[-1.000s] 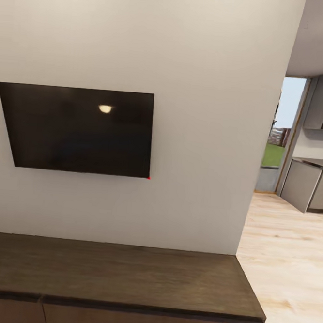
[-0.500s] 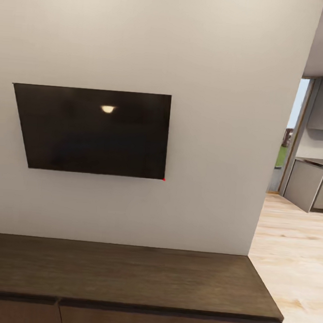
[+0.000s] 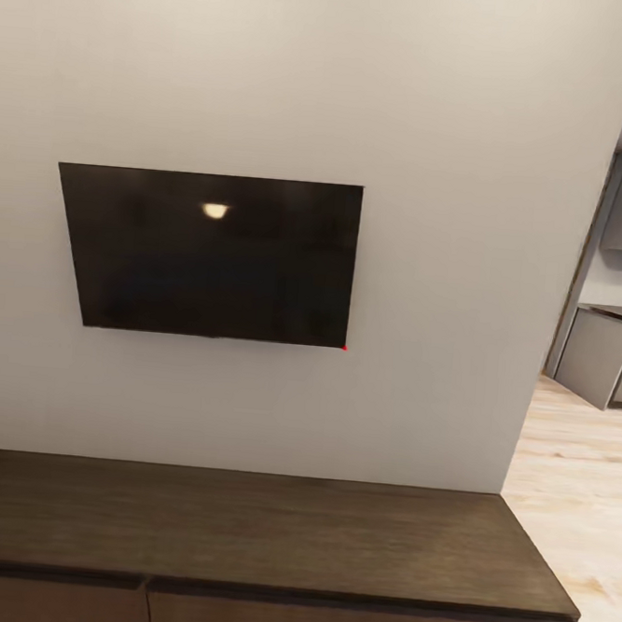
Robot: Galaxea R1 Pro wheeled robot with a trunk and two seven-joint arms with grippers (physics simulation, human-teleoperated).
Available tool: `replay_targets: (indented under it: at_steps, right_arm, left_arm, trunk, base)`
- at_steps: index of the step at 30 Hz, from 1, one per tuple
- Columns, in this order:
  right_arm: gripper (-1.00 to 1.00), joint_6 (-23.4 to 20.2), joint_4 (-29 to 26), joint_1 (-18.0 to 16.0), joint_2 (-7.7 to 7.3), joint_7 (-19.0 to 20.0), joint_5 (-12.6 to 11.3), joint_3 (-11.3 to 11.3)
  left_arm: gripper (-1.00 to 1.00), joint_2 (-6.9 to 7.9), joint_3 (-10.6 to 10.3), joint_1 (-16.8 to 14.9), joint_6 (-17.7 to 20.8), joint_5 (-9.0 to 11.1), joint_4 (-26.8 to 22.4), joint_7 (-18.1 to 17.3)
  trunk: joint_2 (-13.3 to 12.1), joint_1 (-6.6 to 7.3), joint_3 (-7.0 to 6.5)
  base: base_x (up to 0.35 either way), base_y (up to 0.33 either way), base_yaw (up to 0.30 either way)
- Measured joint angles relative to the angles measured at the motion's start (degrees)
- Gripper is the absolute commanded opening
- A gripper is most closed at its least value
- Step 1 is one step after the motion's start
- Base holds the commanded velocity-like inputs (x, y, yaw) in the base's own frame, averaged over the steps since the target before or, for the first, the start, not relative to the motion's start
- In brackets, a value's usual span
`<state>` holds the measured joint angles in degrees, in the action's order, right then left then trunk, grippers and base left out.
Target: Place each of the two pumpkins and all three candles from the living room inside a cabinet in the living room (use any cabinet), then make sure every cabinet is closed, and position the cauldron so it is next to a table in the living room.
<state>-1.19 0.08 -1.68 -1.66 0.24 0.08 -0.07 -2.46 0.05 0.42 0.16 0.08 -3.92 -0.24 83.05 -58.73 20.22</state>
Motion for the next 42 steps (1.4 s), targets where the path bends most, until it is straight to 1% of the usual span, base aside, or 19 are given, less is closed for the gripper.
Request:
replay_targets:
  at_steps: [23, 42]
  right_arm:
    - [1.0, 0.0, 0.0, 0.0, 0.0, 0.0, 0.0, -0.1]
    - [1.0, 0.1, -0.1, 0.0, 0.05, 0.0, 0.0, 0.0]
  left_arm:
    - [1.0, 0.0, 0.0, 0.0, 0.0, -0.1, 0.1, 0.0]
    - [1.0, -0.26, 0.0, 0.0, 0.0, 0.0, 0.1, 0.0]
  trunk:
    - [0.0, 0.0, 0.0]
    - [0.0, 0.0, 0.0]
  base:
    - [-0.001, 0.248, 0.0]
    - [-0.003, 0.017, 0.0]
